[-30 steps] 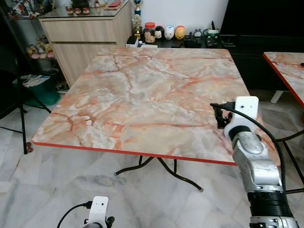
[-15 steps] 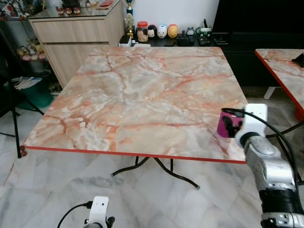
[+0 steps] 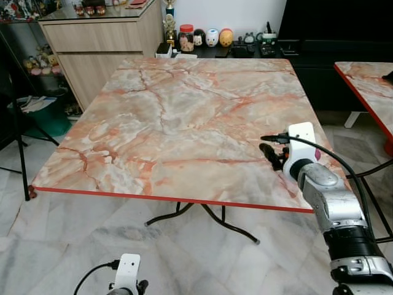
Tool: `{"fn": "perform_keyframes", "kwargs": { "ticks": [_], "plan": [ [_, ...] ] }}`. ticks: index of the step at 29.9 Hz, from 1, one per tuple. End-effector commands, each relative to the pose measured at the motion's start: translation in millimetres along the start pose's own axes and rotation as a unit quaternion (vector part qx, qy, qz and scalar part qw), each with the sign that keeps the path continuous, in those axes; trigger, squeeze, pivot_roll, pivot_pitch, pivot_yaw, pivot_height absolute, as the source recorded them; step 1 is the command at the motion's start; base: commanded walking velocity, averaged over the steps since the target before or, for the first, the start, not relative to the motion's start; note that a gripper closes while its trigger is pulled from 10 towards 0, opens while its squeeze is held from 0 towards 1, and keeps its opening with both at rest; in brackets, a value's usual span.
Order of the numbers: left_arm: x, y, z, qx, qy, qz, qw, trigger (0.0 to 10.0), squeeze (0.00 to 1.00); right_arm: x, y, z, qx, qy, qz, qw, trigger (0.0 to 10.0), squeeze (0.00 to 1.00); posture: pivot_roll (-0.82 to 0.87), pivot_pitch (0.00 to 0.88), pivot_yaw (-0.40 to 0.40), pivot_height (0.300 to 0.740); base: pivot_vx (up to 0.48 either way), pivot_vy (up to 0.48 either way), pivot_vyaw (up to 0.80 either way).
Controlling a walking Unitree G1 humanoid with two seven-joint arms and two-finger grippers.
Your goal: Setting the table
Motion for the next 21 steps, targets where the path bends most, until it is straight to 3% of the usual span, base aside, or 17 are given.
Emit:
{"fn": "perform_keyframes", "kwargs": {
  "ticks": [1,4,15,21],
  "plan": [
    [-0.9,2.7,-8,0.004,0.014,0.001,1.0,10.0,0.0,1.0,-1.0,11,-0.025,-0.007,-0.001,1.0,10.0,0.0,-0.01,0.0,0.033,0.736,0.0,0.0,0.0],
    [-0.9,2.5,-8,0.004,0.014,0.0,1.0,10.0,0.0,-0.5,-6.8,10,-0.056,0.005,-0.012,0.998,10.0,0.0,-0.01,0.0,0.033,0.736,0.0,0.0,0.0],
    [-0.9,1.8,-7,0.001,0.014,-0.002,1.0,10.0,0.0,1.8,-3.9,-10,-0.042,0.032,0.0,0.999,10.0,0.0,0.0,0.0,0.033,0.736,0.0,0.0,0.0],
    [-1.0,1.6,-8,0.0,0.015,-0.003,1.0,10.0,0.0,1.6,-11.2,-15,-0.035,0.04,-0.012,0.999,10.0,0.0,0.0,0.0,0.032,0.736,0.0,0.0,0.0]
  ]
}}
Point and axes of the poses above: a point about 5 cm out from each wrist's last joint towards the gripper, its own x axis pointing out of the wrist towards the gripper, its own z axis along the axis of the wrist's last joint, y = z × x, the point moved 6 cm from there along x, pointing out of the wrist towards the gripper, and after that the axes turned 9 degrees about x, right-handed, at the moved point
